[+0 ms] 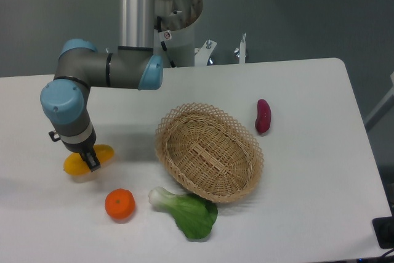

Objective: Pick up the mango from the table
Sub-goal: 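Lift the held mango and carry it toward the wicker basket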

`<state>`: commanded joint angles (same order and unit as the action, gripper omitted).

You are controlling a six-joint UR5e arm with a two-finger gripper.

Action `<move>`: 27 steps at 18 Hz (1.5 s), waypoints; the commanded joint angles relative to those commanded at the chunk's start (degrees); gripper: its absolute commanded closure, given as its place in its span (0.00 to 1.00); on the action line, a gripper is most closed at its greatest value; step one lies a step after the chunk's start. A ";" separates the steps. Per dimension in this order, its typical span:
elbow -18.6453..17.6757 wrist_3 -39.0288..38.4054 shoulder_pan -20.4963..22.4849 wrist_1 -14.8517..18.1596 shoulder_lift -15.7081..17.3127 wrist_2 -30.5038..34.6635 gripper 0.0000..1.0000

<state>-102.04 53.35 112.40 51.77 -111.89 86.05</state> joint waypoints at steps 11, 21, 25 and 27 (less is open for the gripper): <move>5.61 0.79 17.31 0.53 2.82 0.08 0.67; 18.27 9.04 31.38 9.66 -3.06 0.09 0.67; 20.21 16.69 34.90 10.64 -4.56 0.18 0.66; 21.44 16.96 36.22 10.63 -5.96 0.26 0.66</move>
<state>-80.60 70.31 148.62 62.40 -117.85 86.31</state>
